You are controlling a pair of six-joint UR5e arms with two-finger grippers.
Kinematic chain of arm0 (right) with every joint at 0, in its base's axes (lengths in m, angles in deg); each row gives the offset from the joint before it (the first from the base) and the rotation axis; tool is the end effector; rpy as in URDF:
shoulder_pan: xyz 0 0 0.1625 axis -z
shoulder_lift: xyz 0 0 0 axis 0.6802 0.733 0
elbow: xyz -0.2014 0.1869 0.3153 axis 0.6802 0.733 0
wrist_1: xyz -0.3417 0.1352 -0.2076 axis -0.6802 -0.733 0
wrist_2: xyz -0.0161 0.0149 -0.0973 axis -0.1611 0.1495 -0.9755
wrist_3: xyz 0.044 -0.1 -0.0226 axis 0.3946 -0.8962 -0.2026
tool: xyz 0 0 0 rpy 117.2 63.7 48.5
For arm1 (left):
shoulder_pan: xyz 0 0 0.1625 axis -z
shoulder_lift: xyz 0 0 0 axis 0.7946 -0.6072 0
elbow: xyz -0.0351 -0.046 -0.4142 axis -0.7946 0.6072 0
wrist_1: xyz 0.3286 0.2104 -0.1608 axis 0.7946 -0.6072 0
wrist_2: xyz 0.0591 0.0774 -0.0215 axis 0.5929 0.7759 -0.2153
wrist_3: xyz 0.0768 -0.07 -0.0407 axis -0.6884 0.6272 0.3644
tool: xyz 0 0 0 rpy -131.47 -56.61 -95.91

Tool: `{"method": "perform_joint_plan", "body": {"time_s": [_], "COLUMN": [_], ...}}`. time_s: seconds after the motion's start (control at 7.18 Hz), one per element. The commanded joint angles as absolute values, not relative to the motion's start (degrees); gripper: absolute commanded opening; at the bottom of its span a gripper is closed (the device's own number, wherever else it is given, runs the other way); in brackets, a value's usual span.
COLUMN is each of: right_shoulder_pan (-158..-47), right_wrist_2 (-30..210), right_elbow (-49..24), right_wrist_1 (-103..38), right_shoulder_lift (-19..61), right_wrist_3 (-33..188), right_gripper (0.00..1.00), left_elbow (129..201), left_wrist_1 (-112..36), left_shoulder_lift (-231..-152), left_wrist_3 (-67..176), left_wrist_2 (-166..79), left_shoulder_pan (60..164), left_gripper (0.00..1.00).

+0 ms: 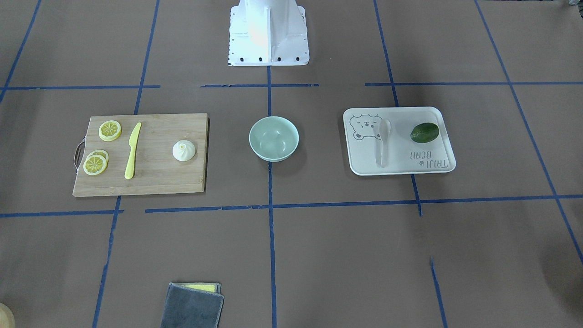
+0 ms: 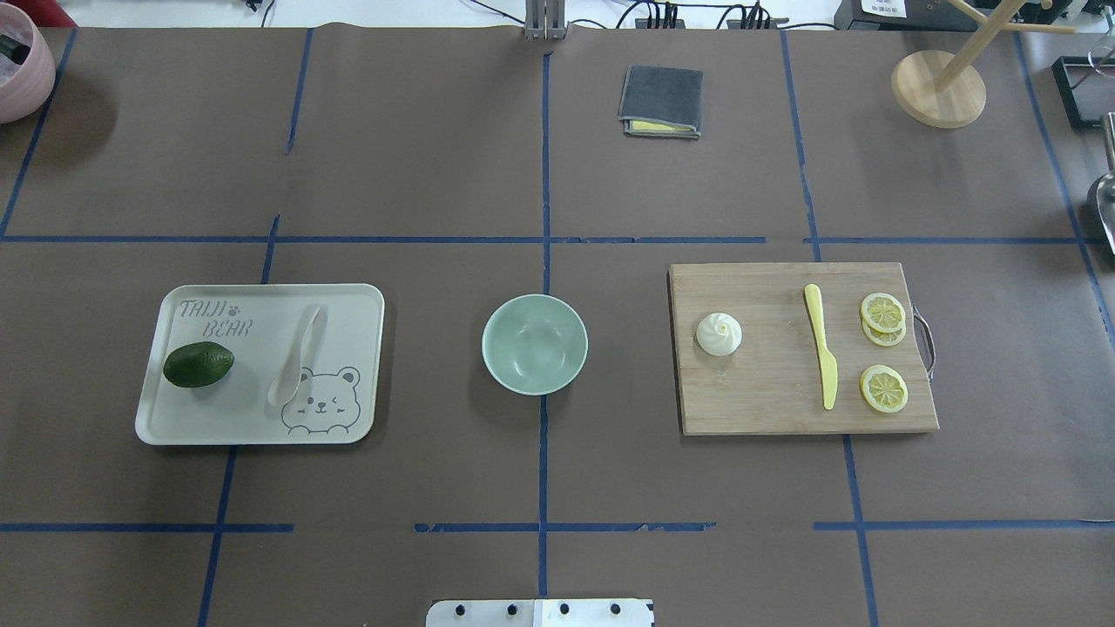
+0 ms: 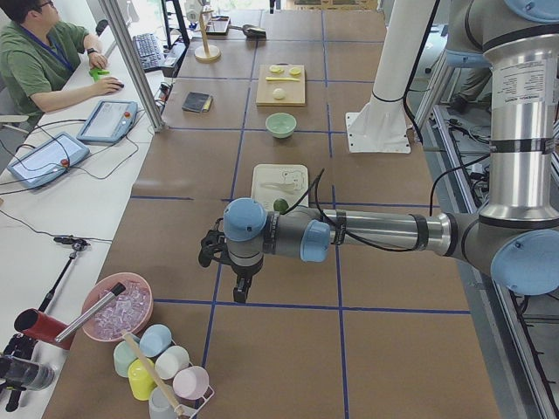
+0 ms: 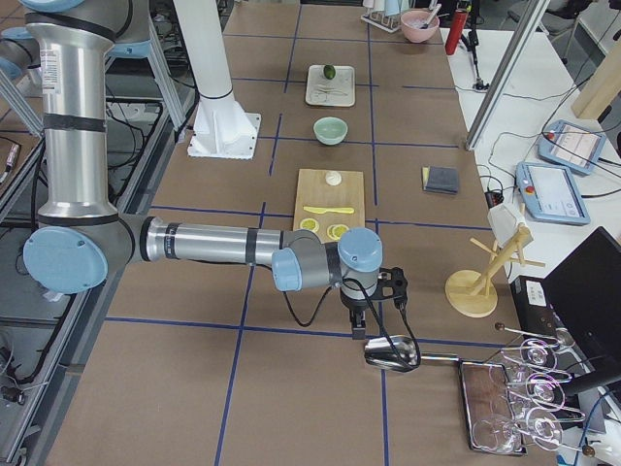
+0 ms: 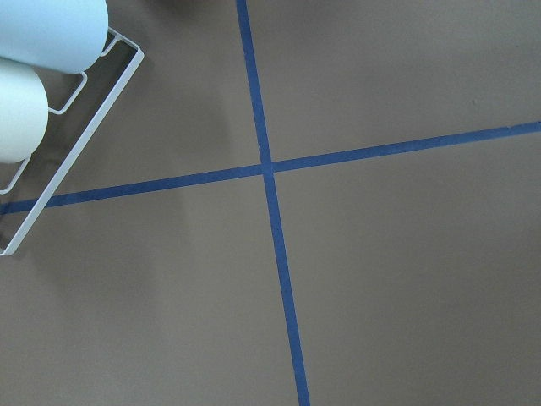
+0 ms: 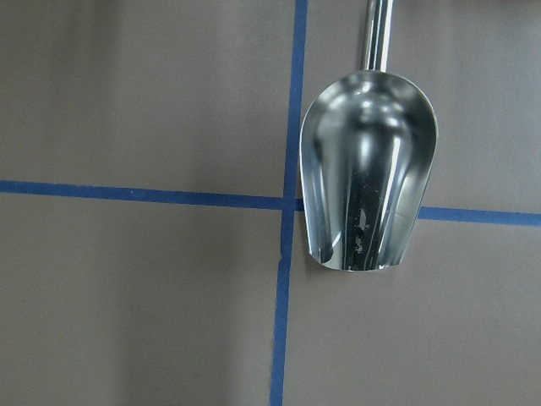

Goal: Put spoon and bun in bowl

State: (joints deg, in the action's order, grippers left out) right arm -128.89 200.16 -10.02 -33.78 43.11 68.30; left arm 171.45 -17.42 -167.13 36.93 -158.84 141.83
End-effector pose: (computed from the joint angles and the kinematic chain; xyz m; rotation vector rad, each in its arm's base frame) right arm 0.0226 -0.5010 0.6556 0.1009 -0.7619 -0.0176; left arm -0.0454 -0.4747 0.6242 0.1527 0.8154 0.1179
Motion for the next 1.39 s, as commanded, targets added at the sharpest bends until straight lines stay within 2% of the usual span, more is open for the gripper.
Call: {"method": "perform_joint_plan", "body": {"time_s": [0.0, 0.42, 0.7, 1.11, 1.25], "right_shoulder_pan": [-128.47, -127.68, -127.41, -126.62, -126.62], "right_wrist_2": [200.73, 200.38, 200.55, 200.29, 200.2], "right_elbow": [-10.19, -10.54, -11.32, -13.27, -13.27], "right_wrist_1": [-33.86, -33.77, -33.77, -33.77, -33.77], "right_shoulder_lift": [43.09, 37.4, 32.3, 32.19, 32.19], "right_wrist_3": [69.25, 69.17, 73.18, 74.19, 73.92], "right_gripper": [1.0, 1.0, 1.0, 1.0, 1.0], "left_elbow": [171.48, 171.39, 171.39, 168.67, 169.53], "left_wrist_1": [-19.92, -28.7, -31.1, -52.05, -53.86], "left_shoulder_lift": [-167.04, -167.13, -171.94, -176.18, -176.44], "left_wrist_3": [36.93, 37.19, 37.71, 38.06, 45.81], "left_wrist_2": [-158.76, -158.23, -158.4, -158.66, -158.93], "left_shoulder_pan": [141.82, 141.3, 138.84, 138.66, 136.66], "left_gripper": [1.0, 1.0, 1.0, 1.0, 1.0]}}
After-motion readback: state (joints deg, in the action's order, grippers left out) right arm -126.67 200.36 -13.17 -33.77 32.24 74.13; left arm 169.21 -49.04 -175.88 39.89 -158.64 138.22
